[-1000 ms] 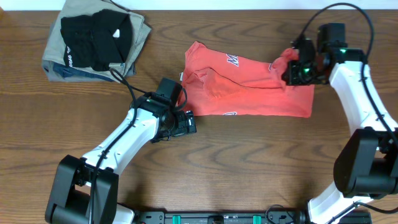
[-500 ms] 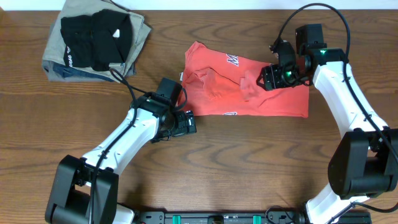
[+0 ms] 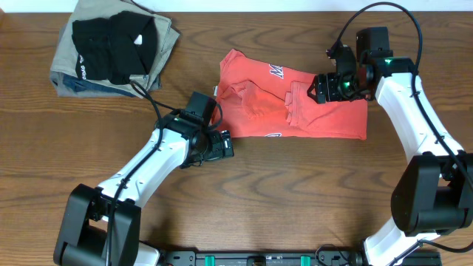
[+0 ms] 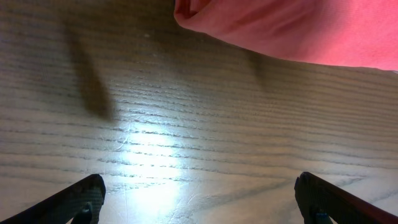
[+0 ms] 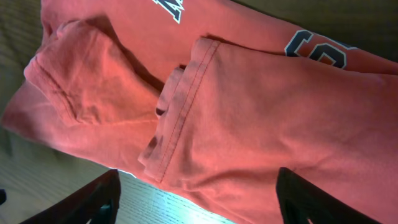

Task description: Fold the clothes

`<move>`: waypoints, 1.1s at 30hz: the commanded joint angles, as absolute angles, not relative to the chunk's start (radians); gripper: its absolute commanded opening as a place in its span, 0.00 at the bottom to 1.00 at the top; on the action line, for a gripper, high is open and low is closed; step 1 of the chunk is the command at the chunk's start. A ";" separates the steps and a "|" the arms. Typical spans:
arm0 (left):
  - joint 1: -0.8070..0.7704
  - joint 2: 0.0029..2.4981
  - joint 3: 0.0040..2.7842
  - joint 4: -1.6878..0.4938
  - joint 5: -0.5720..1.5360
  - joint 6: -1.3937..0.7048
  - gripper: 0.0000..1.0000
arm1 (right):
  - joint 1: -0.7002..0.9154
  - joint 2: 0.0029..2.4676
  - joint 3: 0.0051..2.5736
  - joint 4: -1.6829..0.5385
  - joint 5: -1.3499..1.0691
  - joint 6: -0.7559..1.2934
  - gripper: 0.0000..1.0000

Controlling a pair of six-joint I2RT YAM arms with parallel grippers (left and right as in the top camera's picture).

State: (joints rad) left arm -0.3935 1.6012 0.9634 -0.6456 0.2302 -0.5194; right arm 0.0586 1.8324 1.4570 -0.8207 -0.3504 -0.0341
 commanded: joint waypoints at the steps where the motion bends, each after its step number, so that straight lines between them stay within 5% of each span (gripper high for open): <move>1: -0.392 1.614 0.959 -0.643 0.232 -0.513 0.98 | 0.066 1.858 1.456 -0.812 -0.347 0.001 0.73; 3: -0.392 1.614 0.959 -0.643 0.232 -0.513 0.98 | 0.075 1.882 1.455 -0.802 -0.348 0.023 0.61; 7: -0.392 1.614 0.959 -0.643 0.232 -0.513 0.98 | 0.108 1.950 1.455 -0.772 -0.348 0.060 0.22; 11: -0.392 1.614 0.959 -0.644 0.232 -0.513 0.98 | 0.143 2.035 1.455 -0.736 -0.340 0.092 0.03; 24: -0.392 1.614 0.959 -0.643 0.231 -0.513 0.98 | 0.184 2.117 1.486 -0.634 -0.260 0.179 0.01; 26: -0.392 1.614 0.959 -0.643 0.231 -0.513 0.98 | 0.183 2.079 1.509 -0.658 -0.257 0.179 0.13; 29: -0.392 1.614 0.959 -0.643 0.231 -0.512 0.98 | 0.183 2.010 1.546 -0.704 -0.254 0.179 0.61; 32: -0.392 1.614 0.959 -0.643 0.220 -0.473 0.98 | 0.176 1.942 1.573 -0.748 -0.187 0.208 0.95; 33: -0.387 1.614 0.960 -0.643 0.217 -0.453 0.98 | 0.170 1.916 1.578 -0.764 -0.135 0.246 0.99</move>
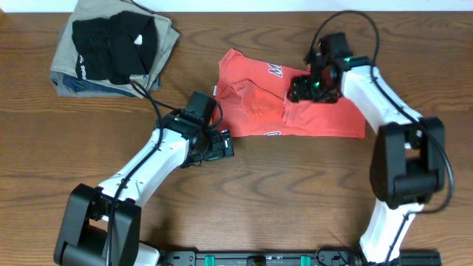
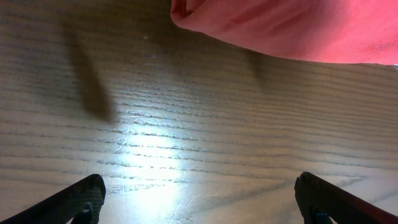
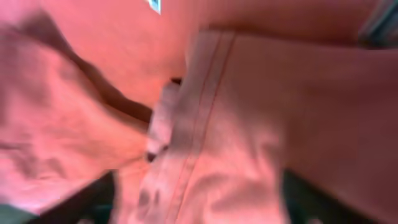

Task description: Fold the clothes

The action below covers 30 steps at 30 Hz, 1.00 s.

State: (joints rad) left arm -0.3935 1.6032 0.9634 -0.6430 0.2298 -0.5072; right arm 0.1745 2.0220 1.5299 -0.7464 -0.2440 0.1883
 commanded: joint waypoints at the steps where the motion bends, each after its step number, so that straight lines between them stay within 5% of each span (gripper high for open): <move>1: -0.375 1.613 0.960 -0.644 0.218 -0.449 0.98 | 0.163 1.897 1.578 -0.776 -0.093 0.279 0.99; 14: -0.046 1.613 1.040 -0.488 0.590 -0.126 0.98 | -0.078 1.842 1.570 -0.906 0.082 0.351 0.99; 30: -0.108 1.775 1.092 -0.118 0.591 -0.137 0.98 | -0.150 1.842 1.570 -0.936 0.075 0.351 0.99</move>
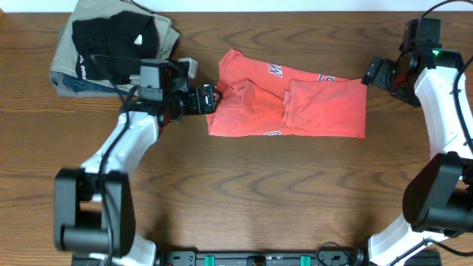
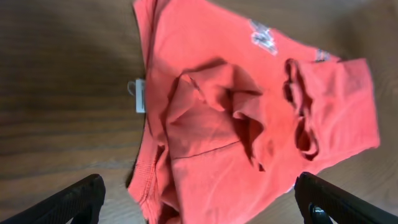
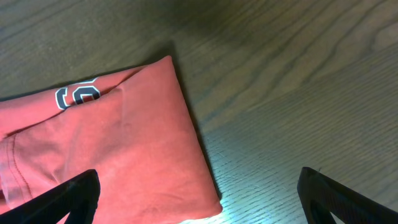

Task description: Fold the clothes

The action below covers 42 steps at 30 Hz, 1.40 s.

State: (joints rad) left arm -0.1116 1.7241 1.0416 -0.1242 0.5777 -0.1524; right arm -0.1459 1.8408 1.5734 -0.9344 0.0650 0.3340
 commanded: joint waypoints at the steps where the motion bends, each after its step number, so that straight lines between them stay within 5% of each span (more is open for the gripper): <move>1: -0.109 1.799 1.113 -0.118 0.591 -0.144 0.98 | -0.150 1.842 1.570 -0.936 0.075 0.351 0.99; 25: -0.255 2.127 1.251 -0.118 0.610 -0.242 0.98 | -0.149 1.842 1.570 -0.936 0.075 0.351 0.99; 42: -0.133 2.135 1.250 -0.177 0.426 -0.452 0.98 | -0.149 1.842 1.570 -0.936 0.075 0.351 0.99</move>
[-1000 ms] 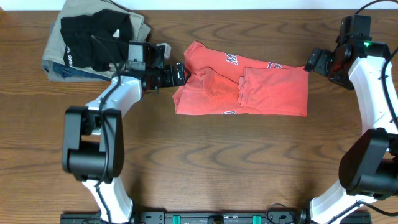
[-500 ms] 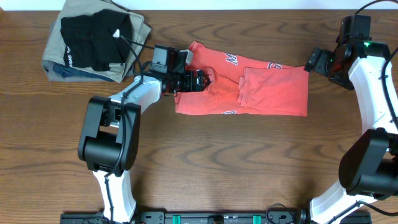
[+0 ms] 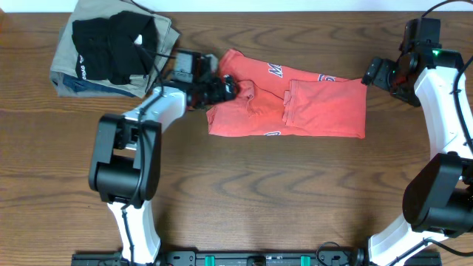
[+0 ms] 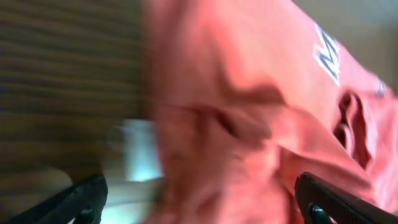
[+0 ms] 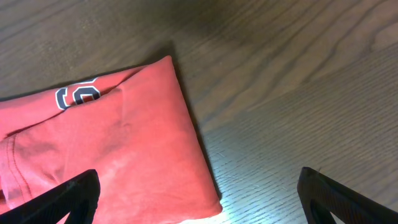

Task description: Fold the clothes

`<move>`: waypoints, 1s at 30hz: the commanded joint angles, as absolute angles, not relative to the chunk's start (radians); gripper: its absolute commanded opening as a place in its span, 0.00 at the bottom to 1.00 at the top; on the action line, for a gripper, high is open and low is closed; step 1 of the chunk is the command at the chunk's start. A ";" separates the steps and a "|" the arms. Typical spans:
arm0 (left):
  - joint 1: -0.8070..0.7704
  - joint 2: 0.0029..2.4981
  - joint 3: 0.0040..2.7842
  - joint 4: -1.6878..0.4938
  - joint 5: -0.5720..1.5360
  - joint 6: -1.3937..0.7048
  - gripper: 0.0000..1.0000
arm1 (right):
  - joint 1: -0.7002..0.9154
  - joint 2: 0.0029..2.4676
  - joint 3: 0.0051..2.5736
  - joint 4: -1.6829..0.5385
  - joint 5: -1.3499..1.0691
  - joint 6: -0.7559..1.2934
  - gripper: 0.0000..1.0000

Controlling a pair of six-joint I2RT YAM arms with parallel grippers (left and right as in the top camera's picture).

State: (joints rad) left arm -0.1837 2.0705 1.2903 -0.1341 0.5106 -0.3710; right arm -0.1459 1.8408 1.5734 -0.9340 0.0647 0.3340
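Observation:
An orange-red shirt [image 3: 295, 107] lies partly folded on the wooden table, its sleeves turned in over the middle. My left gripper [image 3: 224, 87] is at the shirt's left end, low over the cloth. In the blurred left wrist view the orange-red shirt [image 4: 249, 112] fills the frame, and my left gripper [image 4: 199, 208] is open with cloth between its wide-set fingertips. My right gripper [image 3: 372, 74] hangs off the shirt's far right corner. In the right wrist view my right gripper [image 5: 199, 205] is open above the shirt's right edge [image 5: 124, 143].
A pile of folded clothes [image 3: 111, 44], black on top of beige and grey, sits at the table's far left corner. The wooden table [image 3: 244, 192] shows bare in front of the shirt.
My left gripper has gone from just off the shirt's left edge to right over its left end, close to the cloth. The right arm and the shirt look unchanged.
At first my left gripper was open near the shirt's front left corner and my right was over the folded sleeve. The right then stood lower on that fold, then off the far right corner, while the left went to the shirt's left end.

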 commanded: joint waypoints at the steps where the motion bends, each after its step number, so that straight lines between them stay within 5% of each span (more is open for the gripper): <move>1: -0.120 2.136 1.250 -0.172 0.469 -0.456 0.98 | -0.150 1.842 1.570 -0.936 0.075 0.351 0.99; 10: -0.101 2.137 1.250 -0.117 0.872 -0.418 0.98 | -0.149 1.842 1.570 -0.936 0.075 0.351 0.99; 30: -0.197 2.137 1.250 -0.057 0.736 -0.442 0.98 | -0.150 1.842 1.570 -0.936 0.075 0.351 0.99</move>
State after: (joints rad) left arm -0.2020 2.0983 1.2762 -0.0570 0.7635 -0.4244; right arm -0.1459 1.8408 1.5730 -0.9340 0.0647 0.3344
